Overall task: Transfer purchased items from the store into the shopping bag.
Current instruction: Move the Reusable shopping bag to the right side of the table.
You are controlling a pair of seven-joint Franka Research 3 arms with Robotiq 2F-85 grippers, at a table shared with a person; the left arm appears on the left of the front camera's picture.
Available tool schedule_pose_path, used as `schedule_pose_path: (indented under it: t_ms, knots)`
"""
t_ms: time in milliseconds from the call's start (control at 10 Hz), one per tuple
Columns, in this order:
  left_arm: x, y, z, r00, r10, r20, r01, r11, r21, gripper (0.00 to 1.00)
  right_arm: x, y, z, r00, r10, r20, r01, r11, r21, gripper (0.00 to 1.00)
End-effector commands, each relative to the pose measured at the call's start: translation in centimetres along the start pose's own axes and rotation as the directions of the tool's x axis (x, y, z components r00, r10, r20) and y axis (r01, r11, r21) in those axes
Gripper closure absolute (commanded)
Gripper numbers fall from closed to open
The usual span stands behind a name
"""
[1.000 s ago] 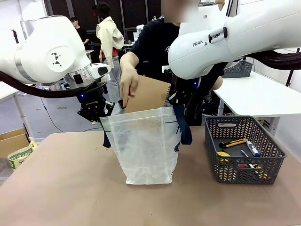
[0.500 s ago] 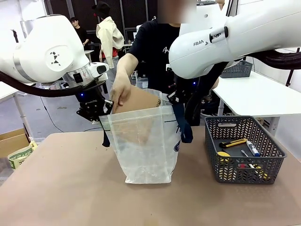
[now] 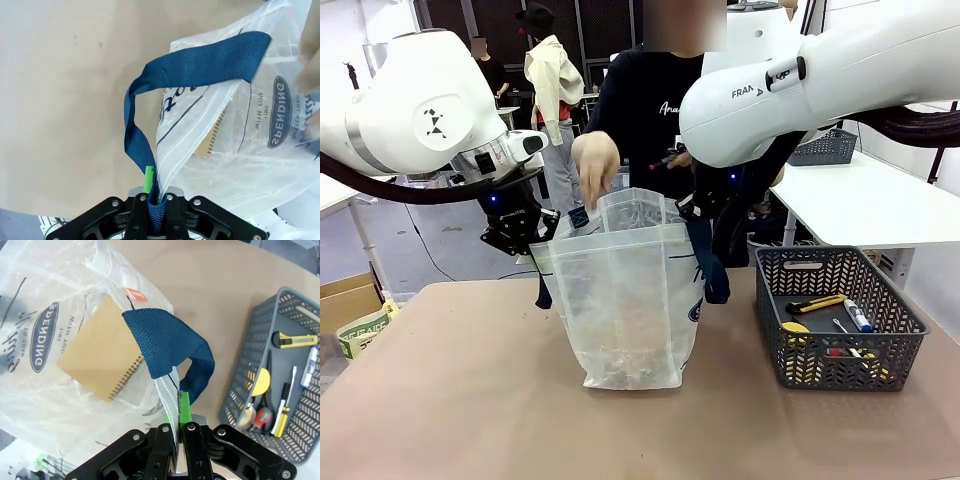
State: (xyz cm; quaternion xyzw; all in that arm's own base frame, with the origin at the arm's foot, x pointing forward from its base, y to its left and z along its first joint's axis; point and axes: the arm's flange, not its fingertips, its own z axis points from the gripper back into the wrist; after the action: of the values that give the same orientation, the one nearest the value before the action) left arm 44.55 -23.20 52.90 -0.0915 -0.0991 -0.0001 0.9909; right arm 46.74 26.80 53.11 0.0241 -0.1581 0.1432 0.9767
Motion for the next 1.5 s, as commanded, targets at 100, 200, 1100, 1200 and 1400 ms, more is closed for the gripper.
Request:
schedule_pose_path:
  t_ms: [100, 200, 1100, 1200, 1400]
  knots:
    - [-0.04, 1.06, 0.34, 0.998, 0.06, 0.031, -0.059, 0.998, -0.011, 1.0, -0.33, -0.24, 0.0, 1.0, -0.008, 0.011, 0.008, 0.999, -0.034, 1.0]
    - [-0.02, 1.06, 0.32, 0.998, 0.058, 0.031, -0.057, 0.998, -0.015, 1.0, -0.27, -0.25, -0.04, 1.0, -0.008, 0.009, 0.009, 0.999, -0.032, 1.0]
    - [0.24, 0.38, 0.21, 1.0, 0.027, 0.011, -0.026, 1.0, -0.006, 1.0, -0.04, 0.15, 0.0, 1.0, 0.003, 0.0, -0.003, 1.0, 0.0, 1.0]
    - [0.24, 0.38, 0.21, 1.0, 0.027, 0.011, -0.026, 1.0, -0.006, 1.0, -0.04, 0.15, 0.0, 1.0, 0.003, 0.0, -0.003, 1.0, 0.0, 1.0]
    - [0.24, 0.38, 0.21, 1.0, 0.027, 0.011, -0.026, 1.0, -0.006, 1.0, -0.04, 0.15, 0.0, 1.0, 0.003, 0.0, -0.003, 1.0, 0.0, 1.0]
